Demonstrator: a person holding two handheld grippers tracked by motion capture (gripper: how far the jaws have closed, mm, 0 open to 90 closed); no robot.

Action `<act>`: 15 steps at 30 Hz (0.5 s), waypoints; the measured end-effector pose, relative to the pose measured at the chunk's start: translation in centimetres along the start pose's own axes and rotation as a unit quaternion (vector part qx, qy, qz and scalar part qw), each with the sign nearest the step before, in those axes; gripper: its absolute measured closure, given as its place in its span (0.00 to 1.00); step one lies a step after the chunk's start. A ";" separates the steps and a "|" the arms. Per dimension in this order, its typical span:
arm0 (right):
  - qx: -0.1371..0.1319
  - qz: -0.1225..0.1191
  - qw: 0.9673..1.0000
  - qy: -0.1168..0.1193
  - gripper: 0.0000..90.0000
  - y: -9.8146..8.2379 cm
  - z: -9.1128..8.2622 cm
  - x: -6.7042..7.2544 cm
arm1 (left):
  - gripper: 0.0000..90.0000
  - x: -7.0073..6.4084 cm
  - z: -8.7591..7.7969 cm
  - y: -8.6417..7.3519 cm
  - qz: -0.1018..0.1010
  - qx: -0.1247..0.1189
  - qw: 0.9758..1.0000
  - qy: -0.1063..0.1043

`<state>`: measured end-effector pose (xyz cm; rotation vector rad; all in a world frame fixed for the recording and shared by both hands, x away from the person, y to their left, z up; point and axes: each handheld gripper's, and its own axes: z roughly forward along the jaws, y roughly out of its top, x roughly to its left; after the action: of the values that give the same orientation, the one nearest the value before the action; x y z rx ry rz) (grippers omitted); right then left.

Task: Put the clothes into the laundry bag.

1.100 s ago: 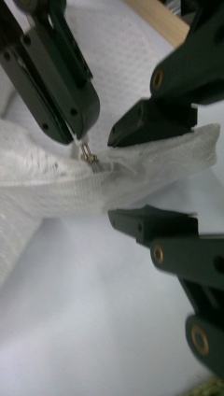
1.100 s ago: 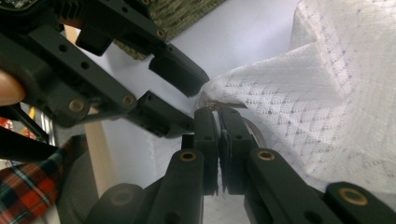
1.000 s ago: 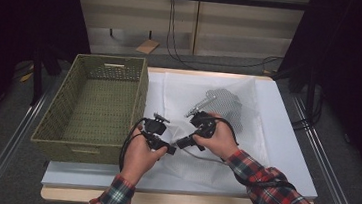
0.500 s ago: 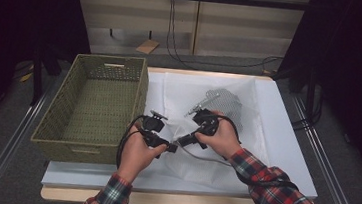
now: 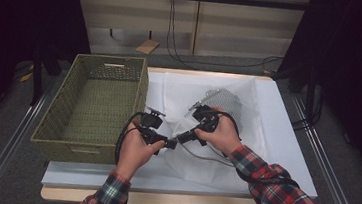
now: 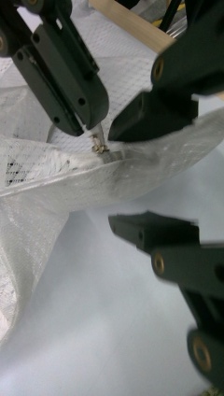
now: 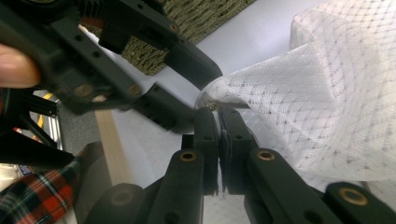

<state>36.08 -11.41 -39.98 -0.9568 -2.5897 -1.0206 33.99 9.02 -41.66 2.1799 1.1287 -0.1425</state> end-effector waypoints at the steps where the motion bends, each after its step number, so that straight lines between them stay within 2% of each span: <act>1: -0.001 0.000 1.000 -0.002 0.97 0.0 0.0 0.0 | 0.69 0.0 0.1 0.0 -0.009 -0.004 1.000 -0.005; 2: -0.001 0.001 1.000 0.000 0.97 0.0 0.0 0.0 | 0.75 0.2 0.0 -0.1 -0.007 0.001 1.000 -0.003; 3: -0.001 0.000 1.000 0.001 0.97 0.0 0.1 0.0 | 0.81 0.1 0.1 -0.1 -0.022 -0.010 1.000 -0.009; 4: -0.005 -0.002 1.000 -0.001 0.97 0.1 0.1 0.0 | 0.87 0.1 0.1 -0.1 -0.021 -0.005 1.000 -0.016; 6: -0.005 -0.003 1.000 0.001 0.97 0.1 0.1 -0.1 | 0.93 -0.1 -0.1 0.0 -0.021 -0.001 1.000 -0.006; 8: -0.010 0.002 1.000 0.004 0.97 0.1 0.2 -0.1 | 0.95 -0.2 -0.2 0.1 -0.032 0.005 0.999 -0.010; 9: -0.010 0.003 1.000 0.006 0.97 0.0 0.3 -0.1 | 0.96 -0.1 -0.3 0.1 -0.029 0.009 0.999 -0.008; 10: -0.012 0.008 1.000 0.007 0.97 0.0 0.4 -0.1 | 0.96 -0.3 -0.3 0.0 -0.039 0.011 0.999 -0.015; 15: -0.015 0.007 1.000 0.010 0.97 -0.2 0.8 -0.2 | 0.97 -0.4 -0.1 0.0 -0.055 0.017 0.998 -0.016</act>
<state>36.16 -11.11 -40.76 -0.9654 -2.5544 -1.0623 33.68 8.84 -41.43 2.1372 1.2355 -0.2457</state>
